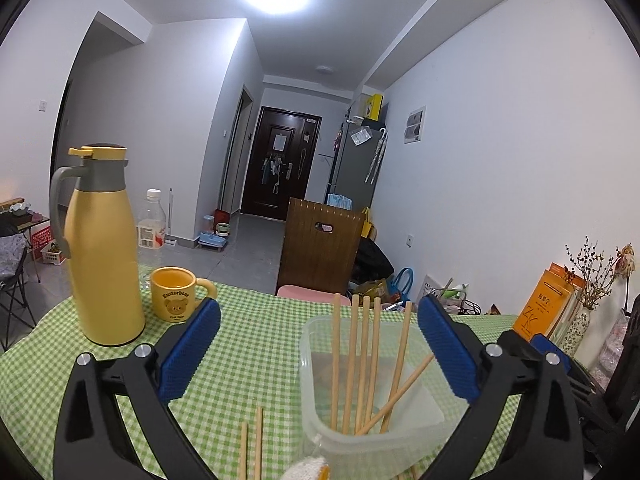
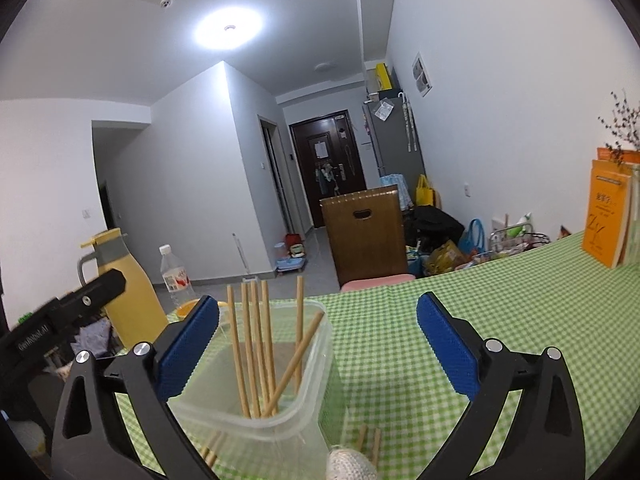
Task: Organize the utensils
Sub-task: 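Withdraw both tools from the container back over the table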
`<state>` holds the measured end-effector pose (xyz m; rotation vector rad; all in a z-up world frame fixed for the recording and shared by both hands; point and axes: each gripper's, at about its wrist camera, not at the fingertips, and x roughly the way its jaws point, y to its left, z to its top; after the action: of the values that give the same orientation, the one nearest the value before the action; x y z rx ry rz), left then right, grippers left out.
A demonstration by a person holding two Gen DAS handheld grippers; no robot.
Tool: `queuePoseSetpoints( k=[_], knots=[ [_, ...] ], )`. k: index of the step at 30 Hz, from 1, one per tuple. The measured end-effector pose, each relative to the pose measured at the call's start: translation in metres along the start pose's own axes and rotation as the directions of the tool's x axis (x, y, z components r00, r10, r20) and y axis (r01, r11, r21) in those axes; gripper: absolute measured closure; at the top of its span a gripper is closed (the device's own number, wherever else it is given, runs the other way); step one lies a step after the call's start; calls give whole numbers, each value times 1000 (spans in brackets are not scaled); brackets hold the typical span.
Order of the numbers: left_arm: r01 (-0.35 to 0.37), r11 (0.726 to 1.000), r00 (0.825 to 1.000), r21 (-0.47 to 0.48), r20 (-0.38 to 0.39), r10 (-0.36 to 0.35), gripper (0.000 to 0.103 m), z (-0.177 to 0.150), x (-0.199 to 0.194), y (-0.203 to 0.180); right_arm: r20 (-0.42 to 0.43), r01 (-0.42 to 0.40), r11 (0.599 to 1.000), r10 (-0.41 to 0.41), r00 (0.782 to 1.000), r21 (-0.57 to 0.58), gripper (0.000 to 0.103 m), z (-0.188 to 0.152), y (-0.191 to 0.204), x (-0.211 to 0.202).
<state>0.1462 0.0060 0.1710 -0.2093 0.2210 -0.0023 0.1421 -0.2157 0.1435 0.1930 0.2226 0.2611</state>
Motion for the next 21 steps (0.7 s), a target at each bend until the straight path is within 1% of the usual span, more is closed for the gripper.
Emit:
queuePoseSetpoints(
  k=[5,12,14,21],
  knots=[
    [-12,1000,1000,12,8,12,7,-2,-23,1,-8,36,999,-37,999,-31,8,-10,5,-17],
    [-19,1000,1000,17,14,19,7,-4,-55,8,-17,67,993,-69,998,-93,8,-22,18,-42],
    [-18,1000,1000,20,12,18,7,-8,-64,12,-25,66,992,-69,997,-106,8,-27,20,-51],
    [-15,999,999,41,-38,16,7,-35,-88,27,-65,102,982,-113,991,-159,8,-53,26,-76]
  ],
)
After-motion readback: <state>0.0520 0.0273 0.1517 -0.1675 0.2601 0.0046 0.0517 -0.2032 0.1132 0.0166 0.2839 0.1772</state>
